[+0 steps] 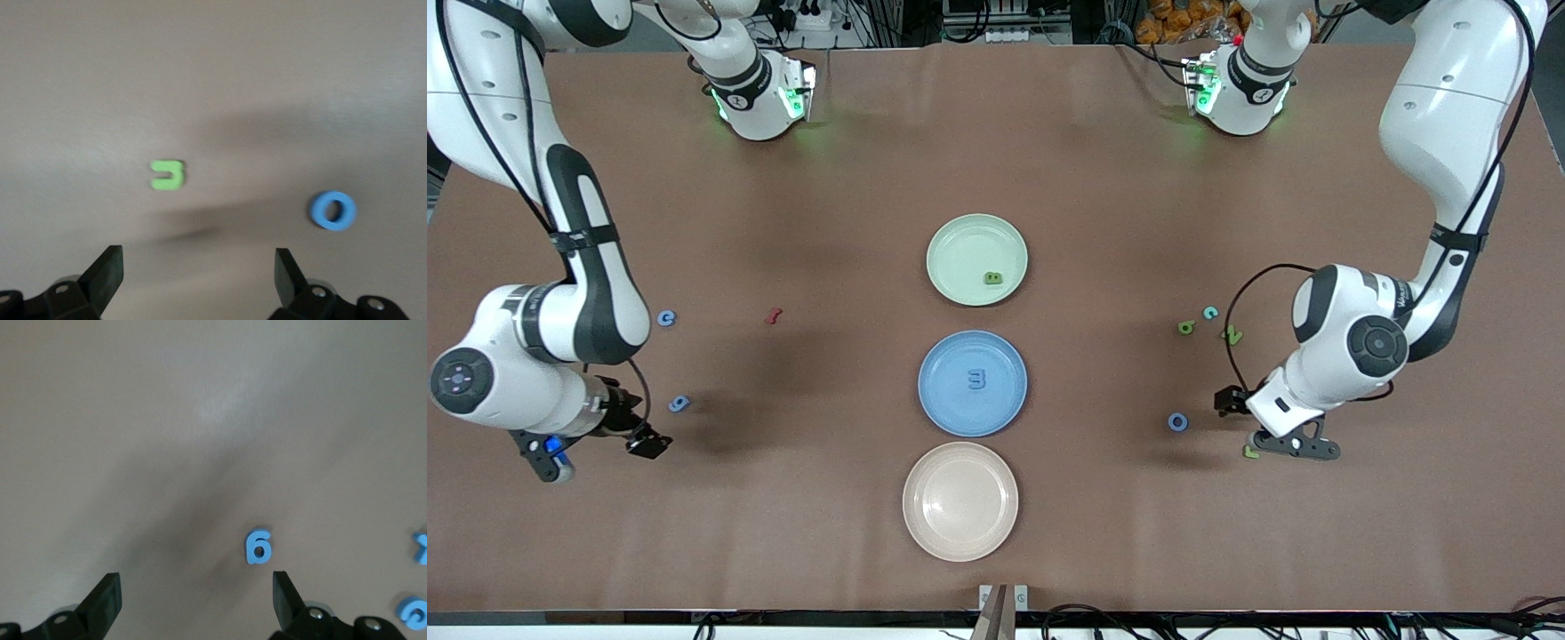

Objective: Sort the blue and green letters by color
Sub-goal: 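Move the right gripper to blue 6 while the left gripper reaches green u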

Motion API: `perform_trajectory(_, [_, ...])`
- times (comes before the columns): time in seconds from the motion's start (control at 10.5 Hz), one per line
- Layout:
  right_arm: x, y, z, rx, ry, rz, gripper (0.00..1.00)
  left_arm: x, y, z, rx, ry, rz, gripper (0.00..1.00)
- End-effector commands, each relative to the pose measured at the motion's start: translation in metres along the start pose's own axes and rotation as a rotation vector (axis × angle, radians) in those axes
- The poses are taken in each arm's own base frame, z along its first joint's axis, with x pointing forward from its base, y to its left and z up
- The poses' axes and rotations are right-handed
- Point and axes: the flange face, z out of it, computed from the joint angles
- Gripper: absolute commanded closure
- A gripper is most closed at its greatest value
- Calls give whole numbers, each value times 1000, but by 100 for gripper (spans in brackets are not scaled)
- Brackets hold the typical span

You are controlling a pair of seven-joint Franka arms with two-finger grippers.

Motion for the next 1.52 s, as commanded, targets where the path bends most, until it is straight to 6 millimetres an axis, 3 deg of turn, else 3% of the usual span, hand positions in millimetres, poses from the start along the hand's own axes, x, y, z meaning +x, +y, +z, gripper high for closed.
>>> perform_trajectory(0.0, [-29,26,35,27,21,-17,0,29,-30,18,63,25,85,0])
perform_trajectory(0.38, [-35,62,73,39,34,-20,0,40,-39,36,62,29,79,6])
perform_trajectory(0.66, [-27,71,80,52,53,-17,0,38,-40,47,56,17,76,14])
perform_trajectory(0.76, [-27,71,82,54,55,-17,7,37,-40,54,53,12,76,18])
perform_trajectory(0.95, [-29,70,88,57,59,-22,46,38,-40,57,51,12,74,23])
perform_trajectory(1.23, [-32,70,104,81,77,-25,60,38,-41,63,52,8,79,34])
perform_trajectory(1.33, [-32,70,105,79,74,-25,78,40,-41,64,61,9,96,41])
perform_trajectory(1.42, [-31,71,105,78,73,-24,95,40,-38,63,62,10,100,58])
